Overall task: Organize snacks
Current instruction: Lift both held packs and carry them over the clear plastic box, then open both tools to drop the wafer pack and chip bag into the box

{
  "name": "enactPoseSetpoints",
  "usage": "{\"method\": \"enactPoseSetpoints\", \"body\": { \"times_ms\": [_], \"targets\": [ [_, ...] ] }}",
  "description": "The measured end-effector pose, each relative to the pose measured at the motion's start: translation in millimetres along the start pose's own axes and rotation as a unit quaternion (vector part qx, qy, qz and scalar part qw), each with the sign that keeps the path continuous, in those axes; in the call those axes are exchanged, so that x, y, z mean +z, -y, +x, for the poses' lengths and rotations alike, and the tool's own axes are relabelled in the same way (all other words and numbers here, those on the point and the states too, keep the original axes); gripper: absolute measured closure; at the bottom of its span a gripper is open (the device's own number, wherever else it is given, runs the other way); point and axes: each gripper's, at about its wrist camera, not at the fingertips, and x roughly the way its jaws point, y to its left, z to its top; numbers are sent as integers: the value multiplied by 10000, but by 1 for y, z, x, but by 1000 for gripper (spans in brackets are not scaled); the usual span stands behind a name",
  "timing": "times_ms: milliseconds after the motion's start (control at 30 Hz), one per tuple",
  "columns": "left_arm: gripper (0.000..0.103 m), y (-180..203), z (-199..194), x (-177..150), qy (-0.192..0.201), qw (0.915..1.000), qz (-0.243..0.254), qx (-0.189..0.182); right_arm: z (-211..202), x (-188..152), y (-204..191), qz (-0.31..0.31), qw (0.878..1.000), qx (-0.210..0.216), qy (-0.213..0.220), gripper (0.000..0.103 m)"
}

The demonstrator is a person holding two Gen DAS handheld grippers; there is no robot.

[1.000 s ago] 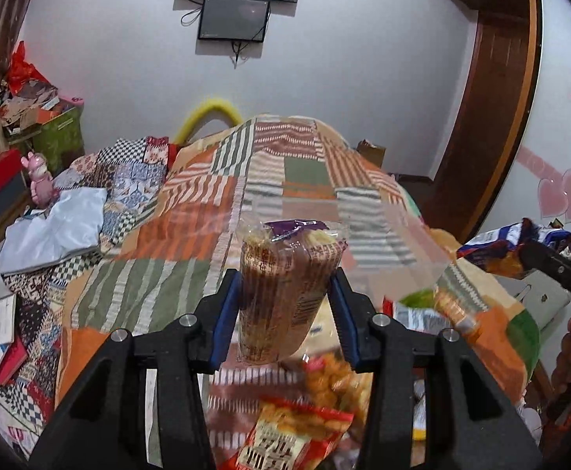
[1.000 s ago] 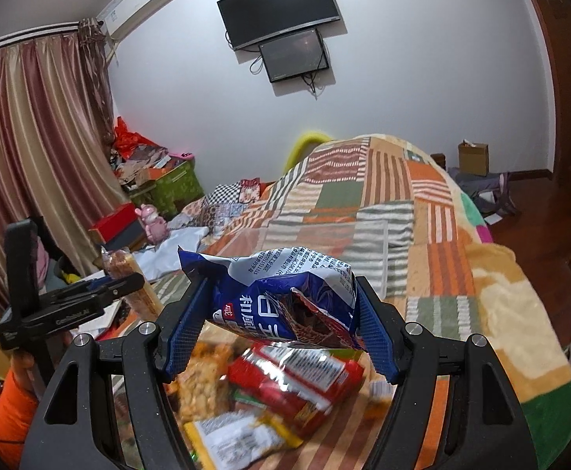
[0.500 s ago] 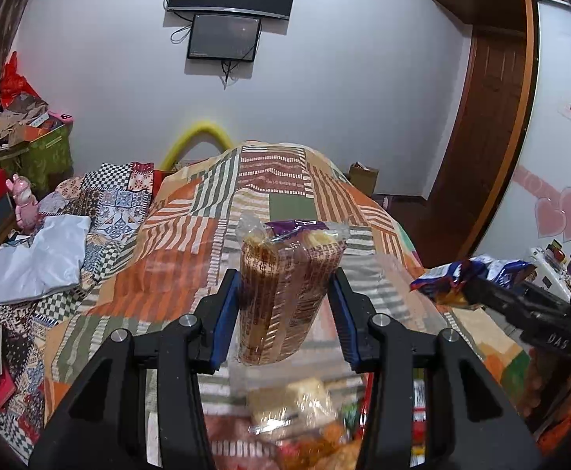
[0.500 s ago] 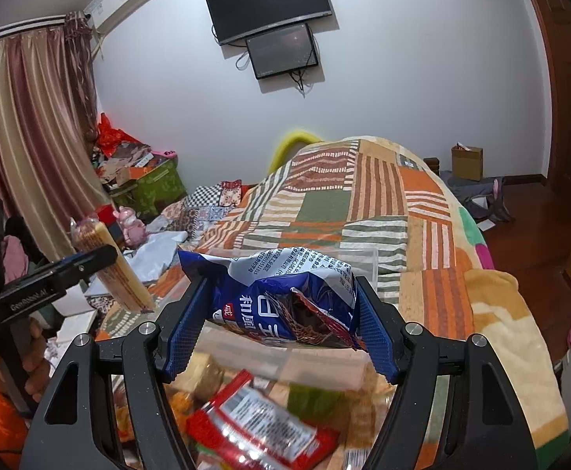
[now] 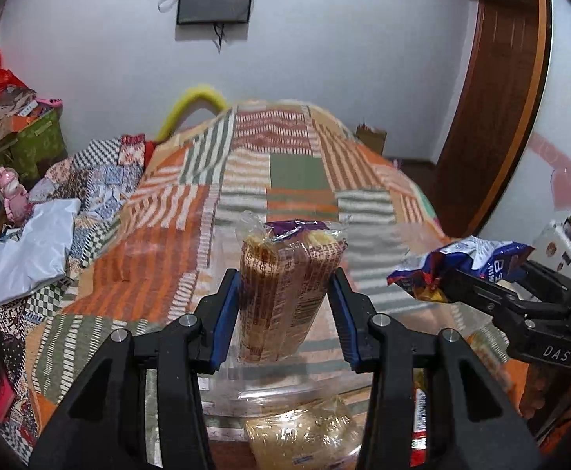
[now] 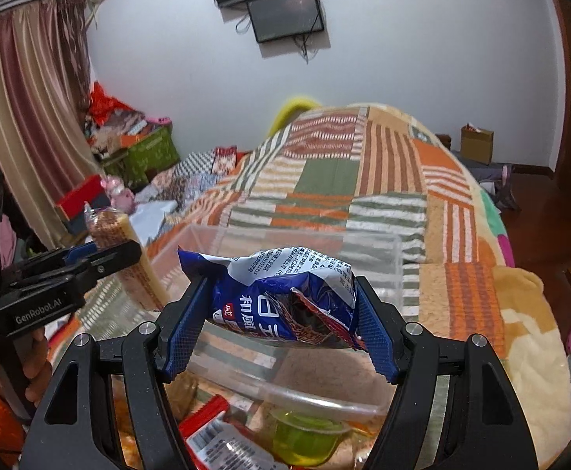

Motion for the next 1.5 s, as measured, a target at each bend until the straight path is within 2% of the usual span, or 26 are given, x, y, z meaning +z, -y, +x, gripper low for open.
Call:
{"method": "enactPoseSetpoints", "body": {
  "times_ms": [267, 467, 667, 833, 1000, 1100, 1233, 1333, 1500],
  "targets": [
    [58, 5, 30, -6, -552, 9984, 93, -71, 29, -5, -2, -92, 9986, 5, -513, 34],
    [58, 9, 39, -4, -660, 9977, 164, -54, 43, -10, -7, -230, 9962, -12, -844, 33],
    [58, 8, 51, -1, -831, 9965, 75, 47, 43, -12, -10, -360, 9954, -55, -881, 32],
    [58, 1, 56, -5, -976, 9951, -130, -49, 38, -10, -6, -239, 9961, -1, -849, 30],
    [58, 4, 42, -7, -887, 9961, -36, -19, 23, -7, -5, -237, 9974, -64, -678, 30],
    [54, 6, 26, -7, -766, 9971, -15, -17, 9, -5, -6, -224, 9983, -77, -540, 30],
    [43, 7, -2, -7, -584, 9983, -7, -13, -14, -4, -7, -224, 9992, -104, -328, 29],
    [39, 5, -22, -11, -472, 9989, 26, 44, -35, -5, -8, -205, 9996, -108, -148, 26],
    [28, 3, -58, -27, -326, 9993, 72, 137, -68, -17, -10, -116, 9999, -58, 94, 23]
  ]
}}
